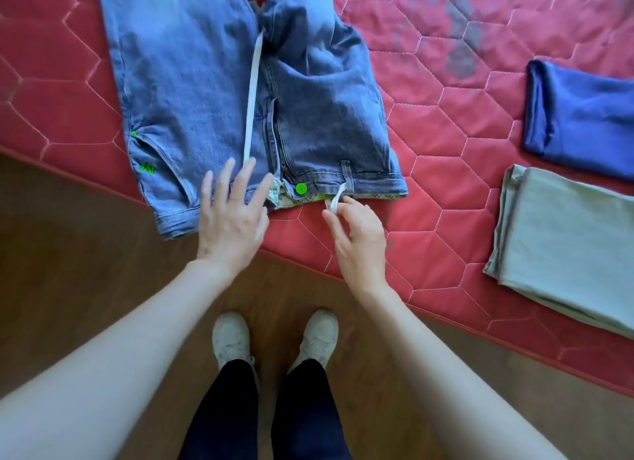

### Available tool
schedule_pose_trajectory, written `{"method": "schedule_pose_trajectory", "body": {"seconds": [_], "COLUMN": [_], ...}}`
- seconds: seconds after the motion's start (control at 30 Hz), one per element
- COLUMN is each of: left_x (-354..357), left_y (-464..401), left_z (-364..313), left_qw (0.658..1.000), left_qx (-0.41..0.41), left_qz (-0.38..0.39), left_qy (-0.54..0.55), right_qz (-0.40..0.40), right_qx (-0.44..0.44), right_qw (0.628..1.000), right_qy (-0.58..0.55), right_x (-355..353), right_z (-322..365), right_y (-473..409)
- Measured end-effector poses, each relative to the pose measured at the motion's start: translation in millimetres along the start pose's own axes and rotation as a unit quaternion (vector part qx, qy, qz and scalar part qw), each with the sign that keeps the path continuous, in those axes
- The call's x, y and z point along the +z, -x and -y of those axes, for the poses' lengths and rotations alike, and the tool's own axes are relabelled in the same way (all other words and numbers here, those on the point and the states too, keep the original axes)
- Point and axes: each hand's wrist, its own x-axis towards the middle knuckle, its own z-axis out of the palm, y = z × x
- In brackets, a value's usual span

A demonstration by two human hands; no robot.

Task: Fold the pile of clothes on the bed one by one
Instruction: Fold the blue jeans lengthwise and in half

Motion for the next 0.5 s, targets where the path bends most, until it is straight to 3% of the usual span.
{"method": "schedule_pose_trajectory", "body": {"seconds": [0.13,0.27,0.37,0.43,0.5], "left_x": [1.2,-3.3,-7.8,-11.9,-12.6], "left_y": [7.0,7.2,7.5,9.5,13.1], "left_z": [11.1,10.2,8.6,8.9,12.7], "left_qw": [0.985,0.981,0.983,0.987,0.988], "left_qx": [-0.007,-0.014,-0.020,-0.025,-0.044], "left_qz": [0.170,0.195,0.181,0.159,0.145], "left_qy": [-0.021,-0.009,0.010,0.027,0.029], "right_qz": [0.109,0.223,0.290,0.326,0.318], "right_qx": [0.105,0.260,0.294,0.294,0.278], "right_qw": [0.985,0.887,0.836,0.832,0.870], "right_qy": [-0.088,-0.311,-0.363,-0.339,-0.255], "right_x": [-38.4,-57.2,-51.7,-45.6,-43.9], "right_z": [23.4,53.0,70.0,76.5,79.3], "right_y": [-19.1,-73.7,-127.5,-159.1,-182.4]}}
